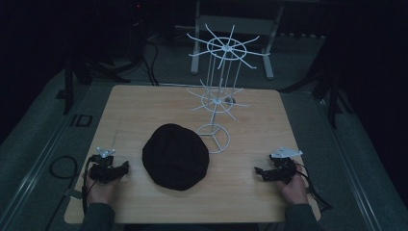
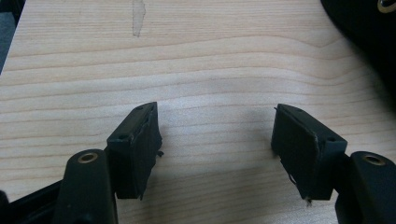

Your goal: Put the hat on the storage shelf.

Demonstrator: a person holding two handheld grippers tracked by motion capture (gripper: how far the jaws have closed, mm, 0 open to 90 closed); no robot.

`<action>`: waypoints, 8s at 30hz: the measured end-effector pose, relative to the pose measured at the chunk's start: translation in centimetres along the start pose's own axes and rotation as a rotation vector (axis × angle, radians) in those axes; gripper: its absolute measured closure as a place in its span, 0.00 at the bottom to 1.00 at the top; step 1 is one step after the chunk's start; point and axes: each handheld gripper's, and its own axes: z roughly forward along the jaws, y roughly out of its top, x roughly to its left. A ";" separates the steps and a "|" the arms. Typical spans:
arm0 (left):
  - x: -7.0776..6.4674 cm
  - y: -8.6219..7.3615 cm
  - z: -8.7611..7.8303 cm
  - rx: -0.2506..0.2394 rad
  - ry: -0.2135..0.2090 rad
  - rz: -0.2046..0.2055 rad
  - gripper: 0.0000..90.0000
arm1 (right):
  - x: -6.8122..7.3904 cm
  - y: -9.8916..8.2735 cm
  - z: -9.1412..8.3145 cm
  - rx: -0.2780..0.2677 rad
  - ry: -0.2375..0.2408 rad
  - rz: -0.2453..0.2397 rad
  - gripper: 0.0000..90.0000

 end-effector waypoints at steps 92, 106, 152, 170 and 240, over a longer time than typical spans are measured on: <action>-1.3 11.3 -2.3 -0.130 -0.305 0.127 0.88 | 0.0 0.0 0.0 0.000 -0.023 0.026 0.14; 0.5 12.3 -4.5 -0.183 -0.316 0.094 0.88 | 0.0 0.0 -0.1 0.000 -0.023 0.026 0.14; 1.7 16.5 -8.9 -0.313 -0.424 0.011 0.88 | 0.0 0.0 0.0 -0.002 -0.024 0.027 0.14; 1.5 17.7 -9.6 -0.344 -0.461 -0.020 0.88 | 0.0 0.0 0.0 -0.001 -0.024 0.028 0.14; 1.1 20.5 -11.8 -0.432 -0.550 -0.081 0.87 | 0.0 0.0 0.0 -0.002 -0.024 0.028 0.14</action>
